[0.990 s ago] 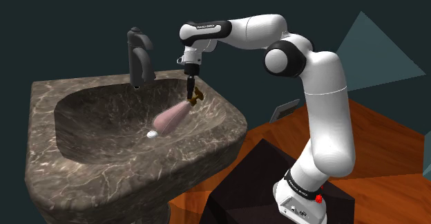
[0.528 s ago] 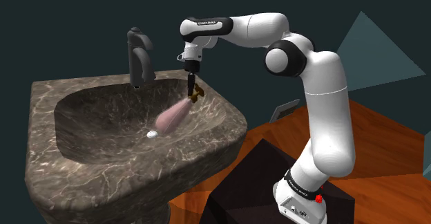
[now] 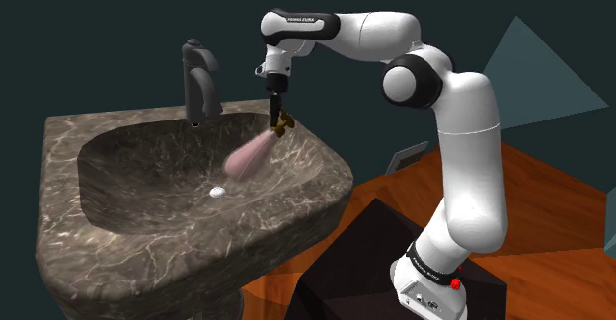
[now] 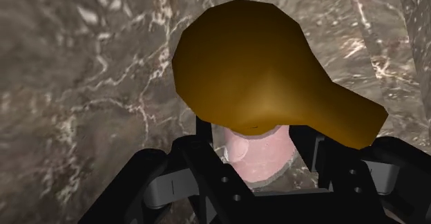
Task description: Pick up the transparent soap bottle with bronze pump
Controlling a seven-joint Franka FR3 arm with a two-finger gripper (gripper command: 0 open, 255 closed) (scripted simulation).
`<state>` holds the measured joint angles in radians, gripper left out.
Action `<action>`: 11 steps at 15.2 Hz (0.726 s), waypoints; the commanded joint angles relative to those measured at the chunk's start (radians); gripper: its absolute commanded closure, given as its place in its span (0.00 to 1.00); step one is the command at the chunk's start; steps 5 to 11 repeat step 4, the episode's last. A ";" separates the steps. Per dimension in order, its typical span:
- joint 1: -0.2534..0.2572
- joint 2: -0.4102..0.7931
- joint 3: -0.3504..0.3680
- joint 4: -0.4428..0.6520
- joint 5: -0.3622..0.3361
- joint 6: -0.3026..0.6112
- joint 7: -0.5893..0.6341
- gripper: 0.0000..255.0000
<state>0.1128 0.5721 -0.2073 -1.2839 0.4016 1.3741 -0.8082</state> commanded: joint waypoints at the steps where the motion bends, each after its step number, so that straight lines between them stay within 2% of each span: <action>1: -0.003 0.000 0.000 0.027 0.001 -0.025 0.007 1.00; 11: -0.005 -0.001 0.001 0.040 0.001 -0.039 0.012 1.00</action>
